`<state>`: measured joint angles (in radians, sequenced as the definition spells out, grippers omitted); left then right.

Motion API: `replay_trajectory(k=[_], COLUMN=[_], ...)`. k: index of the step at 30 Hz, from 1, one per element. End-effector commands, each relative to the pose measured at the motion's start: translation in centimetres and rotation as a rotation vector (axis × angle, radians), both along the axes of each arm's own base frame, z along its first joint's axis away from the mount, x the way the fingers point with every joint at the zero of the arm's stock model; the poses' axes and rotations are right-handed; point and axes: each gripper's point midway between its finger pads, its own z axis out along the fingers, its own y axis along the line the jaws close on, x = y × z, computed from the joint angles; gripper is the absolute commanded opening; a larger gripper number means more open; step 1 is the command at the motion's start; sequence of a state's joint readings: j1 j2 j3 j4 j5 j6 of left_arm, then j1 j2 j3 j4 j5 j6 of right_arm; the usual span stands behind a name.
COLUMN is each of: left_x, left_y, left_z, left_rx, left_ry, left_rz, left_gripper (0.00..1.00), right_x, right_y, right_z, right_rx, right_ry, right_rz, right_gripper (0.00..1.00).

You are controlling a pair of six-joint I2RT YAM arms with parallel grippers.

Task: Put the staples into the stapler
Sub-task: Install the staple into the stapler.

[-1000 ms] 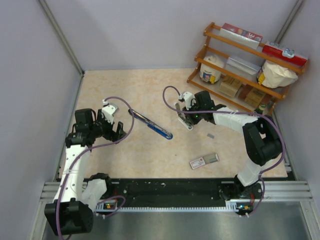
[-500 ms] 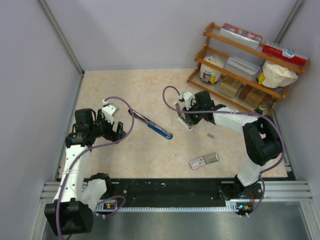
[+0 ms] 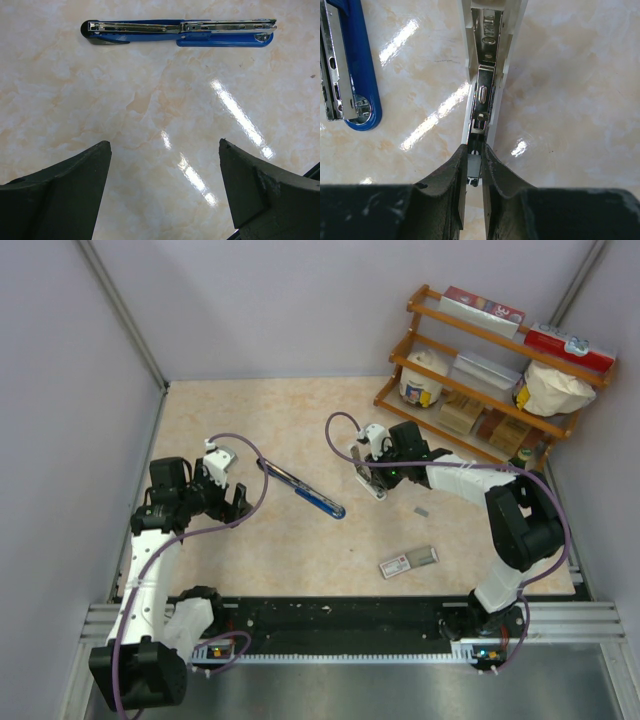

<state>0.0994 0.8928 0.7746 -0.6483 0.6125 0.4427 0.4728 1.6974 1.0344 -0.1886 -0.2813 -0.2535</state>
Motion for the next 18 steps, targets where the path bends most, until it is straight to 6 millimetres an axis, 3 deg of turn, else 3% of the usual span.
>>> replay_trajectory(k=[1,18], left_x=[0.48,0.56], left_y=[-0.10,-0.03], left_z=[0.41,0.46], left_rx=[-0.012,-0.011], left_ry=[-0.026,-0.026], left_rz=[-0.006,-0.004], left_gripper=[0.92,0.92], right_x=[0.56,0.21], right_y=[-0.15,-0.11], right_z=[1.15,0.92], right_rx=[0.013,0.012], right_ry=[-0.032,-0.013], right_rz=[0.002,0.012], right_gripper=[0.15,0.15])
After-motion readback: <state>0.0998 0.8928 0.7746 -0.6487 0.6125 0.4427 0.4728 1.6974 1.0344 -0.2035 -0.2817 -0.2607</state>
